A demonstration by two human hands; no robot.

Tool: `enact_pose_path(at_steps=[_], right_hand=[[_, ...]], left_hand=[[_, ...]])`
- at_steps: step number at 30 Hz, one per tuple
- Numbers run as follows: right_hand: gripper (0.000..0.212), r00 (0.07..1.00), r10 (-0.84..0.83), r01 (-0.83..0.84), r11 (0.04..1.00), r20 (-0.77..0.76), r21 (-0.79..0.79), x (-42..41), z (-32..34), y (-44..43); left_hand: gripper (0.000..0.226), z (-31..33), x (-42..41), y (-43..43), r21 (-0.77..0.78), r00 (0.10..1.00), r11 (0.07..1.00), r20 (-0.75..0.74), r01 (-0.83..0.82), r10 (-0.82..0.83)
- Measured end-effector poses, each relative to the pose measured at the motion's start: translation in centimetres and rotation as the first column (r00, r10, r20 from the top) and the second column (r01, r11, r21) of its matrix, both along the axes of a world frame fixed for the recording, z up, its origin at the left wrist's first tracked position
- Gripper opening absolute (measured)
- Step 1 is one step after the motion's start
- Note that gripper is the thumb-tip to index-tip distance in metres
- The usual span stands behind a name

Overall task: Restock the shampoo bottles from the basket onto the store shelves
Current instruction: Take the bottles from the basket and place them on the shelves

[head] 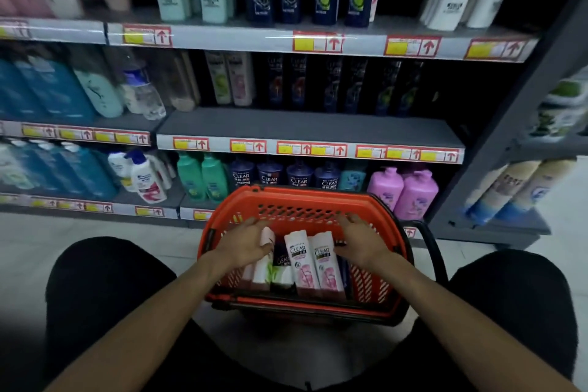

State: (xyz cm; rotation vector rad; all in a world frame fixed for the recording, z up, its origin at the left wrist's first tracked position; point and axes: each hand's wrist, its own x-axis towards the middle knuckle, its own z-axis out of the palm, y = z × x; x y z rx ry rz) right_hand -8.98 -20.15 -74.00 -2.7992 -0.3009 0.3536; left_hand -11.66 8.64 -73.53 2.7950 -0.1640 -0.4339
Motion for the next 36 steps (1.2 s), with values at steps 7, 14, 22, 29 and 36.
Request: enact_pose_path(at_steps=[7, 14, 22, 29, 36], right_hand=[[0.080, 0.994, 0.070, -0.068, 0.997, -0.086, 0.026, 0.7, 0.9, -0.3], [0.079, 0.952, 0.210, -0.229, 0.971, -0.225, -0.063, 2.7, 0.4, 2.0], [0.062, 0.927, 0.145, -0.181, 0.981, -0.345, -0.075, 2.7, -6.4, 4.3], [0.050, 0.927, 0.096, -0.126, 0.990, -0.362, -0.062, 2.5, -9.0, 4.6], [0.065, 0.925, 0.120, -0.143, 0.989, -0.359, -0.038, 3.0, -8.6, 4.6]], left_hand=[[0.071, -0.9, 0.8, -0.1, -0.002, 0.997, 0.997, -0.012, 0.075, -0.075], [0.067, -3.5, 3.8, -1.2, -0.046, 0.992, 0.992, -0.049, 0.115, -0.117], [0.074, -11.3, 5.9, -4.3, -0.234, 0.973, 0.964, -0.217, -0.125, 0.074], [0.058, -13.3, 6.1, -5.1, -0.121, 0.974, 0.977, -0.168, -0.175, 0.154], [0.058, -14.4, 4.7, -2.6, 0.201, 0.957, 0.939, -0.012, -0.280, 0.289]])
